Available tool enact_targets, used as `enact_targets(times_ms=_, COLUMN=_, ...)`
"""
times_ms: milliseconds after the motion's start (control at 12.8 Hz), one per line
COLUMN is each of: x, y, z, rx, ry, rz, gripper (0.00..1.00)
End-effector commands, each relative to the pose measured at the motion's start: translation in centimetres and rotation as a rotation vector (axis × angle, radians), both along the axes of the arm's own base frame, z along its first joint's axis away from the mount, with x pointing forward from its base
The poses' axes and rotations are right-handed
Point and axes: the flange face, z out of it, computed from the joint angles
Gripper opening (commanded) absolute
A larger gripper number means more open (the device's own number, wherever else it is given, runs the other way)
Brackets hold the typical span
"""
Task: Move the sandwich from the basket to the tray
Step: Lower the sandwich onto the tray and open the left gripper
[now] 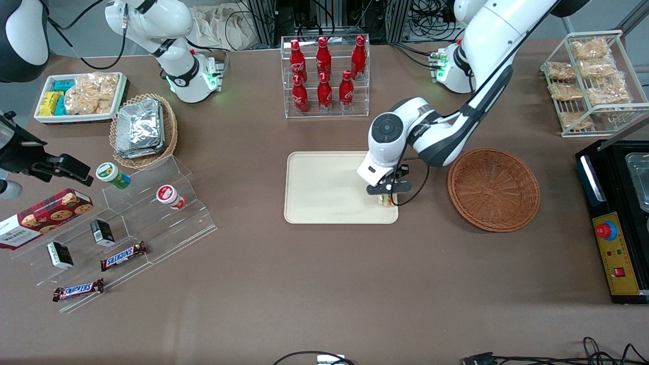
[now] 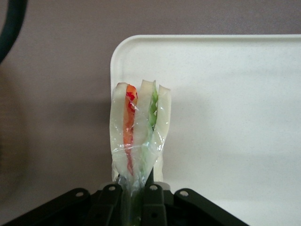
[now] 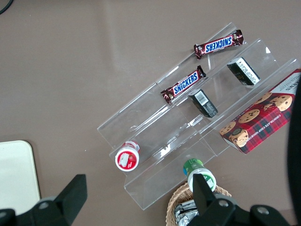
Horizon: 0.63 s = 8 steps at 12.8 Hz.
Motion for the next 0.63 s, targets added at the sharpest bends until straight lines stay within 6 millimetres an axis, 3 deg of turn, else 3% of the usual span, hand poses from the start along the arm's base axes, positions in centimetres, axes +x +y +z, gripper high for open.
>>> enact_targets(times_ms=0, x=0.35, y=-0.46, z=-0.79, rx=-0.025, ry=-0.015, rz=-0.008, gripper=0.06)
enact_targets(times_ms=157, x=0.47, y=-0.64, z=-1.19, rx=-0.046, ry=-0.016, rz=-0.004, gripper=0.08)
enact_targets(times_ms=235, x=0.53, y=-0.59, z=-1.34, rx=-0.046, ry=-0.013, rz=0.0, gripper=0.39)
enact_targets(times_ms=314, x=0.88, y=-0.04, z=-1.69, rx=-0.041, ry=-0.01, rz=0.019, gripper=0.99)
enact_targets(times_ms=549, x=0.87, y=0.04, z=-1.2, rx=-0.029, ry=-0.014, rz=0.025, gripper=1.0)
